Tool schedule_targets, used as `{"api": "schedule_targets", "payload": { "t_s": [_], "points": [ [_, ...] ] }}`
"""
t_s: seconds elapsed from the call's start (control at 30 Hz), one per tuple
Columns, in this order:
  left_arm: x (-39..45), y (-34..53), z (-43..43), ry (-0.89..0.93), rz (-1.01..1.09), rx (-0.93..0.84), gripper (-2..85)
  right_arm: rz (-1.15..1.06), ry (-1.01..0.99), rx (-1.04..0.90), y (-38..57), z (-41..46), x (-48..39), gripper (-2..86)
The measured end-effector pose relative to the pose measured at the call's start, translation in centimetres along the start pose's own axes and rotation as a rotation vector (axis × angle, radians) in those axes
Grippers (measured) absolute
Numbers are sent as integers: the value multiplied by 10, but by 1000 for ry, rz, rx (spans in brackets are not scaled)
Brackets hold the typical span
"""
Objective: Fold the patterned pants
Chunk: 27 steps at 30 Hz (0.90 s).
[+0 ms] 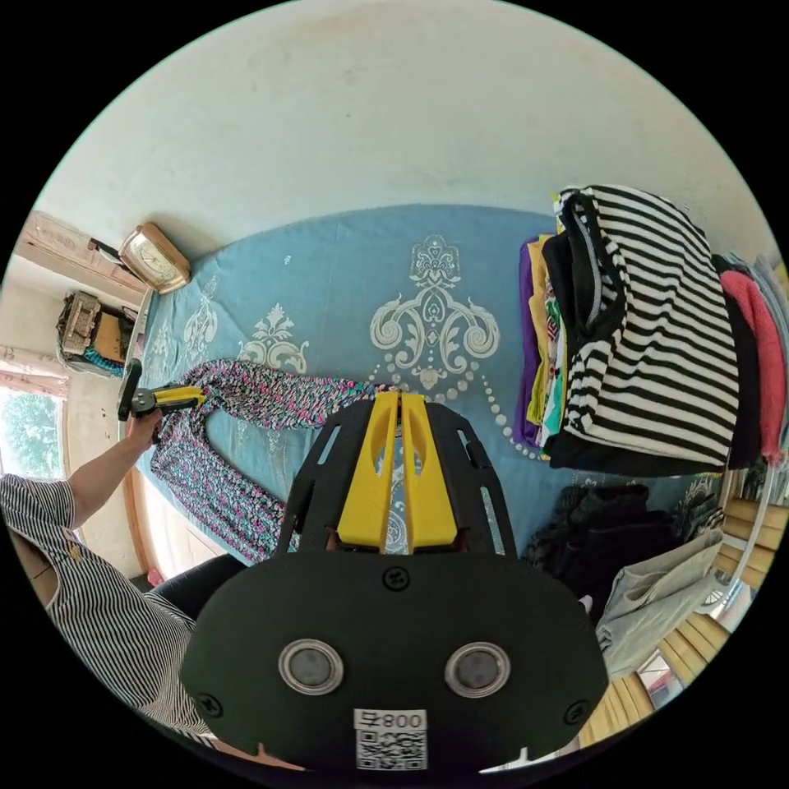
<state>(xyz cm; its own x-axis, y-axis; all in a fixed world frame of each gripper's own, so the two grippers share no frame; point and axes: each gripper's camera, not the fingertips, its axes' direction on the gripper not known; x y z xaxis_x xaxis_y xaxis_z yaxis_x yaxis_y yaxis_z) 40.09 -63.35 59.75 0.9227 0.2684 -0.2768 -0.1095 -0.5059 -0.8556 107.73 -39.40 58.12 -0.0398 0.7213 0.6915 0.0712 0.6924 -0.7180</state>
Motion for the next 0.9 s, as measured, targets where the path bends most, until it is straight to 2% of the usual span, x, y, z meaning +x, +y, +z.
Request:
{"api": "schedule_targets", "payload": {
  "t_s": [0.07, 0.2, 0.27, 0.37, 0.47, 0.6, 0.77, 0.9],
  "points": [
    [-8, 0, -10, 53, -24, 38, 68, 19, 32, -10, -32, -4, -2, 12],
    [-16, 0, -15, 103, -39, 44, 66, 130, 39, -162, -99, 30, 16, 42],
    [-19, 2, -18, 107, -32, 43, 66, 187, 82, -181, -108, 38, 20, 66],
    [-26, 6, -23, 124, -25, 53, 67, 200, -4, -92, -99, 34, 14, 78],
    [-27, 7, -24, 136, 17, 42, 69, 235, -47, -122, -83, 57, 14, 74],
    [-14, 9, -21, 47, 120, 3, 71, 407, -172, -129, -85, 93, 33, 74],
    [-18, 9, -13, -21, 147, -33, 54, 505, -115, -99, -110, 108, 38, 68],
    [-29, 11, -18, -19, 148, -37, 35, 540, -77, -107, -124, 110, 38, 21]
  ]
}}
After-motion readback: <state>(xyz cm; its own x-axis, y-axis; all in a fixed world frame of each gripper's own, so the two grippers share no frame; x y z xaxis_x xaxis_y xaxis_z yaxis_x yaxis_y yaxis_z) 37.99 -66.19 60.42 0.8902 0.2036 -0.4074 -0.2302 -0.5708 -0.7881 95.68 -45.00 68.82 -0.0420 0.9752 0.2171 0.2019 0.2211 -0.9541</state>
